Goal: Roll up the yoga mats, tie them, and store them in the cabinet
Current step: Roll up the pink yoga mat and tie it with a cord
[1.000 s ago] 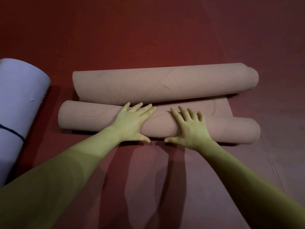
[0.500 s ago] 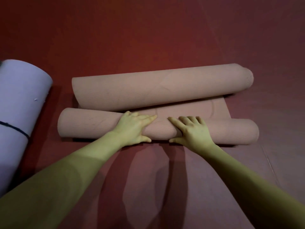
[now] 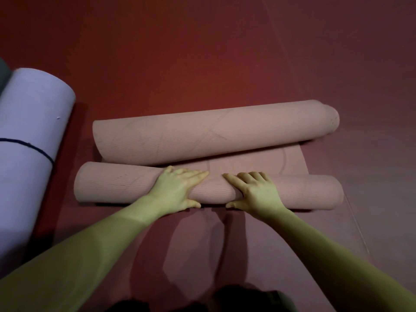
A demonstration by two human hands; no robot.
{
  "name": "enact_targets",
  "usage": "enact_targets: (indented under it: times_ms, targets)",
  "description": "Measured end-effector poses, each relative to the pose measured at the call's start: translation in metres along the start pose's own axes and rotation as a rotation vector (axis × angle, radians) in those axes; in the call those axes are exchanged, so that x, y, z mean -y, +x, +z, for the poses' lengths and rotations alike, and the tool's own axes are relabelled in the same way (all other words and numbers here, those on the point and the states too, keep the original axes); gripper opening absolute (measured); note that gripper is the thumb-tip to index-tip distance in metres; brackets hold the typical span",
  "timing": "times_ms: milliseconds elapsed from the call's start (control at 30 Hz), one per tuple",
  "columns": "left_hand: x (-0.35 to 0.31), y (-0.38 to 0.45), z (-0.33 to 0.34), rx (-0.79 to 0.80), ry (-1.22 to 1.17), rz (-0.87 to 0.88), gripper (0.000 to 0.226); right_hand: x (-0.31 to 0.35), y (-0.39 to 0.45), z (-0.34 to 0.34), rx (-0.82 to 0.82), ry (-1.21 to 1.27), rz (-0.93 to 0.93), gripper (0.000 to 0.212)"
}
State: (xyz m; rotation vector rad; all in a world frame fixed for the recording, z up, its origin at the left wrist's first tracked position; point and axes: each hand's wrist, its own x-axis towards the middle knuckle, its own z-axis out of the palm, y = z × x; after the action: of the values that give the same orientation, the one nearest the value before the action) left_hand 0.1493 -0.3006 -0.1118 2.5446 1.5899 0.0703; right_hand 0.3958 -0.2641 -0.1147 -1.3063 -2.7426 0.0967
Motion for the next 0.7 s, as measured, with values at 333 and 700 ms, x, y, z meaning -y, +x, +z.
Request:
enact_targets:
  times_ms: [333,700]
  targets:
    - [-0.007,0.000,-0.016,0.283,-0.019,-0.244,0.099,0.016,-0.014,-0.001,0.081,-0.042,0.094,0.094]
    - [0.022,0.061,-0.035,0.206,0.188,-0.496,0.070,0.008,0.023,-0.011,0.353,-0.015,0.264,0.108]
